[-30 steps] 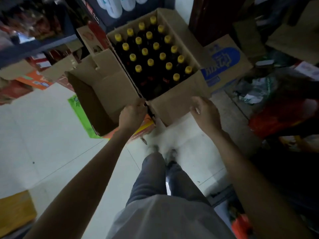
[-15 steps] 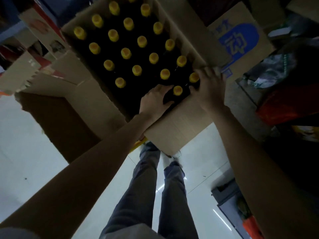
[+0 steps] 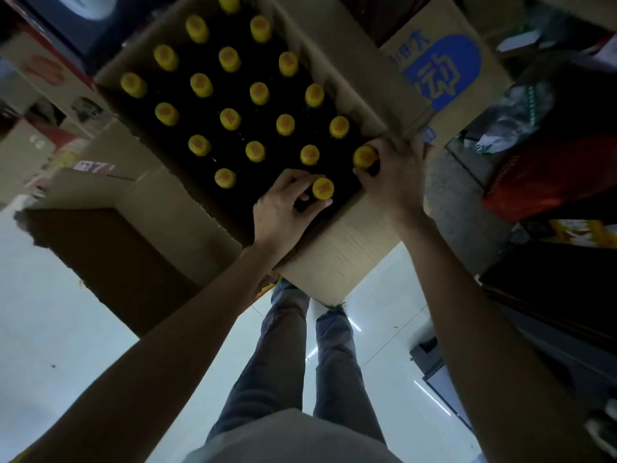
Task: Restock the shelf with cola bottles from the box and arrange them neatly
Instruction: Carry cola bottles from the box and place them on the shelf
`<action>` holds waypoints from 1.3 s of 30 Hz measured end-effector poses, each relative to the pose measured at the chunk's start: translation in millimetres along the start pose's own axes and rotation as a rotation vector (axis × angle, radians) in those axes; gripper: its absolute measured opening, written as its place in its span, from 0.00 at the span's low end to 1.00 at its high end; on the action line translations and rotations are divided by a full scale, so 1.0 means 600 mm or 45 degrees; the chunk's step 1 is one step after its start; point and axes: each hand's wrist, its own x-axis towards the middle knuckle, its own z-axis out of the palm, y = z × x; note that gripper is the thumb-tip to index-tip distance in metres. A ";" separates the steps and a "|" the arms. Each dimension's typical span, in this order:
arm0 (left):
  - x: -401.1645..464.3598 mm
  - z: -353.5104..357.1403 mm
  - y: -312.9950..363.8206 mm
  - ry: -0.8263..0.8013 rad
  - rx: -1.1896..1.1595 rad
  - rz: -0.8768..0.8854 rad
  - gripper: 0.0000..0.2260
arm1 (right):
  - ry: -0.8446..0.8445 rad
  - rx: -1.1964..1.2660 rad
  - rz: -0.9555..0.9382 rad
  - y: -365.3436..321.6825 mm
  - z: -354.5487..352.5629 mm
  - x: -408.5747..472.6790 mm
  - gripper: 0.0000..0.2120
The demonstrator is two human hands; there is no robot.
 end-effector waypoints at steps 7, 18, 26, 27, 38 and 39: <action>-0.029 -0.112 0.061 -0.005 -0.410 0.078 0.15 | 0.381 0.510 0.075 -0.076 -0.130 -0.071 0.17; -0.049 -0.199 0.204 -0.002 -0.531 0.400 0.09 | 0.758 1.421 0.178 -0.097 -0.285 -0.239 0.10; -0.169 -0.124 0.331 -0.279 -0.585 0.514 0.18 | 1.137 1.268 0.537 -0.006 -0.297 -0.482 0.10; -0.199 -0.106 0.347 -0.309 -0.602 0.533 0.14 | 1.179 1.233 0.597 0.008 -0.296 -0.524 0.10; -0.623 0.105 0.532 -0.885 -0.780 0.777 0.13 | 1.387 1.109 0.939 0.133 -0.314 -1.030 0.12; -0.657 0.118 0.553 -0.951 -0.804 0.776 0.13 | 1.413 1.086 0.961 0.143 -0.321 -1.071 0.12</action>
